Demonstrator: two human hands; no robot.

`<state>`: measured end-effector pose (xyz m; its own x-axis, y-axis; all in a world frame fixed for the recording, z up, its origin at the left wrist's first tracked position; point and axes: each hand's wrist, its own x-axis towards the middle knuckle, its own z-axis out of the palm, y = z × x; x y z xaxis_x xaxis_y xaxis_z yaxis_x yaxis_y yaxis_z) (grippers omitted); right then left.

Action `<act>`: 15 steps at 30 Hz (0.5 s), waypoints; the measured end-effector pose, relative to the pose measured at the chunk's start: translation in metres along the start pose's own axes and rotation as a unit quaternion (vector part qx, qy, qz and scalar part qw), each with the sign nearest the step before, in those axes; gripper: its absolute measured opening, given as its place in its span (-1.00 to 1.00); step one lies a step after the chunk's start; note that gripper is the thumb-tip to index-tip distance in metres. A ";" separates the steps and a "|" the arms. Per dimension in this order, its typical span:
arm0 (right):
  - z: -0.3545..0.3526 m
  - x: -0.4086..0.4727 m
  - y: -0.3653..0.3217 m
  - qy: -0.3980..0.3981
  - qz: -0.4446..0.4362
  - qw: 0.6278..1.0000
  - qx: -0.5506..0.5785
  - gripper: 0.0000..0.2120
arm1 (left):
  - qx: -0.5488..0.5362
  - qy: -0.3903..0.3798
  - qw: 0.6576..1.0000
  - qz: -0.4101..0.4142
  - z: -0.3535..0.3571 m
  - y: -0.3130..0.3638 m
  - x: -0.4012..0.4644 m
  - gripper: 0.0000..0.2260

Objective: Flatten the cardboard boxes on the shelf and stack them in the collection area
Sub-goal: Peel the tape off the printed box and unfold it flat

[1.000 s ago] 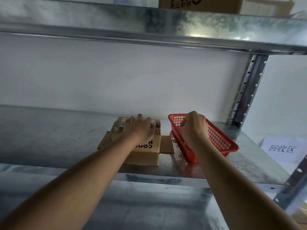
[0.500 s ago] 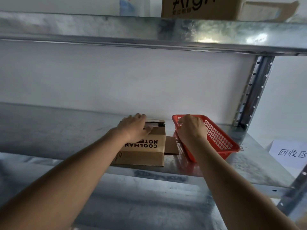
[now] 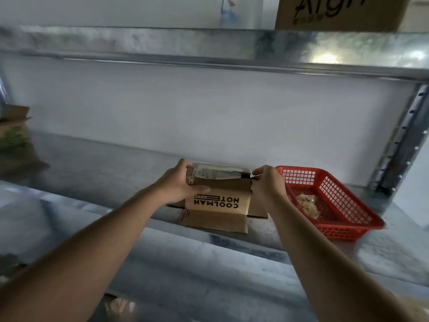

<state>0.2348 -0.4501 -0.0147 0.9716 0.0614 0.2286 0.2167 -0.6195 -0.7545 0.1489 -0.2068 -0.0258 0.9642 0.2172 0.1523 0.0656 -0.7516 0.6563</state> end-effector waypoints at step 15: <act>0.017 -0.004 -0.038 -0.197 -0.019 0.955 0.221 -0.62 | -0.289 -0.010 0.951 -0.106 -0.046 -0.025 -0.019 -0.34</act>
<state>0.2239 -0.4131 0.0024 0.9040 0.4205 0.0777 0.1870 -0.2253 -0.9562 0.1177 -0.1636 -0.0113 0.9500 0.3097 -0.0398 0.1129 -0.2219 0.9685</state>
